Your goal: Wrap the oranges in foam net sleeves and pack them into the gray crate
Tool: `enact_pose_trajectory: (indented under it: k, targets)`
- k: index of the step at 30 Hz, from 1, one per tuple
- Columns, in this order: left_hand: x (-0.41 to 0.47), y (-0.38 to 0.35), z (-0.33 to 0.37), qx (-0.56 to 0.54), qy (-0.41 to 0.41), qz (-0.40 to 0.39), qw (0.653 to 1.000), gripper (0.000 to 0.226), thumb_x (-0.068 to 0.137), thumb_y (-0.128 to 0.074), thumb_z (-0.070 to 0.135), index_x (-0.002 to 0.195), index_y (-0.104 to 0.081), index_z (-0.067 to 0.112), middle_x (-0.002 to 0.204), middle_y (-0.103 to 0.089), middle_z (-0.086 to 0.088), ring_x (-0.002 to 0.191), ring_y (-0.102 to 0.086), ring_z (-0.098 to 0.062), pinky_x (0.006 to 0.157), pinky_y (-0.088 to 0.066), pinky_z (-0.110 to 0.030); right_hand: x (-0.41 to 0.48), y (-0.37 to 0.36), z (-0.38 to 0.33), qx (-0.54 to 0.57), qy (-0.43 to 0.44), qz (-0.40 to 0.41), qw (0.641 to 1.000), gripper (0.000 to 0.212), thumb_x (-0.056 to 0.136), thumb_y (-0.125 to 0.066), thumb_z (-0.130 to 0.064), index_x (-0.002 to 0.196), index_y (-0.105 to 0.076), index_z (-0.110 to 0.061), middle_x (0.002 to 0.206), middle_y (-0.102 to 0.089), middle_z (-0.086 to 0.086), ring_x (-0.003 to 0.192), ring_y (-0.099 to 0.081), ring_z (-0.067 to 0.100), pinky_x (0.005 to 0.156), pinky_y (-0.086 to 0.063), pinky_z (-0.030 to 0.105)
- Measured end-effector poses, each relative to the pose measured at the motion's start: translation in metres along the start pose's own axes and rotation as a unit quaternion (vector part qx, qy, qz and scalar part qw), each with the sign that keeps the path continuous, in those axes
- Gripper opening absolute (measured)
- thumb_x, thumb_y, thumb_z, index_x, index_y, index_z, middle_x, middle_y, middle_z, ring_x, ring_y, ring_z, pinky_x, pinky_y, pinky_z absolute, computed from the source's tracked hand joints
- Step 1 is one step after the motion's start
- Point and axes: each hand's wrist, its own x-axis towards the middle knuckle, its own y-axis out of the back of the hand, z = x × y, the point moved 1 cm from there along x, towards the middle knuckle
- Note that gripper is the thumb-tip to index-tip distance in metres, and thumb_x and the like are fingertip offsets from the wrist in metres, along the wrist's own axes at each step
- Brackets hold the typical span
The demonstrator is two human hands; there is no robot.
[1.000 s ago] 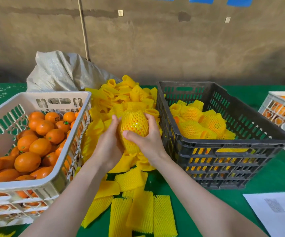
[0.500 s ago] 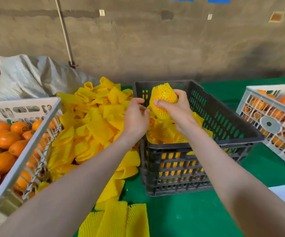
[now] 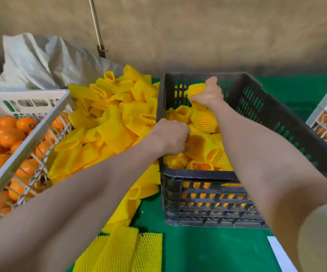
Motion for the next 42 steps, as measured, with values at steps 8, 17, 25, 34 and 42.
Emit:
enact_pose_trajectory:
  k: [8,17,25,34,42]
  targets:
    - [-0.002,-0.003,0.0,-0.005,0.015,0.047,0.999,0.018,0.092,-0.053,0.017,0.078,-0.042,0.02,0.063,-0.04,0.004,0.071,-0.046,-0.022,0.071,-0.029,-0.031,0.026,-0.062,0.008,-0.131,0.031,-0.056,0.989,0.065,0.085,-0.067,-0.026,0.137,-0.03,-0.017,0.133,-0.045,0.016,0.12,-0.048,0.037,0.092,-0.043,0.04]
    - [-0.003,0.0,0.001,-0.021,0.017,0.052,0.998,0.008,0.094,-0.054,0.025,0.088,-0.052,0.02,0.084,-0.06,-0.002,0.09,-0.06,-0.026,0.076,-0.034,-0.034,0.013,-0.072,0.0,-0.384,-0.022,-0.124,0.915,0.06,0.092,-0.05,-0.031,0.144,-0.031,-0.01,0.153,-0.019,0.022,0.141,-0.015,0.04,0.111,-0.005,0.061]
    - [-0.009,0.006,0.0,-0.186,0.045,0.103,0.976,0.029,0.089,-0.06,0.029,0.111,-0.064,0.009,0.105,-0.067,-0.009,0.096,-0.062,-0.028,0.08,-0.048,-0.037,-0.027,-0.054,-0.039,-0.27,0.066,-0.044,0.96,0.045,0.089,-0.056,-0.028,0.129,-0.048,-0.01,0.138,-0.044,0.017,0.13,-0.036,0.037,0.11,-0.021,0.057]
    - [-0.08,0.015,-0.053,-0.464,0.203,0.303,0.807,0.018,0.088,-0.063,0.009,0.104,-0.07,0.007,0.106,-0.068,-0.005,0.098,-0.06,-0.017,0.081,-0.04,-0.016,-0.149,-0.003,-0.098,0.103,0.303,0.172,0.932,0.029,0.087,-0.059,-0.012,0.113,-0.058,-0.002,0.112,-0.062,0.014,0.107,-0.056,0.03,0.09,-0.037,0.029]
    - [-0.182,0.011,-0.121,-0.577,0.314,0.274,0.702,0.011,0.092,-0.06,0.011,0.095,-0.068,0.006,0.089,-0.067,-0.013,0.077,-0.062,-0.02,0.074,-0.049,-0.035,-0.242,-0.121,-0.083,-0.107,0.305,-0.182,0.929,0.032,0.089,-0.059,-0.021,0.117,-0.053,-0.01,0.12,-0.056,0.014,0.114,-0.051,0.032,0.091,-0.042,0.037]
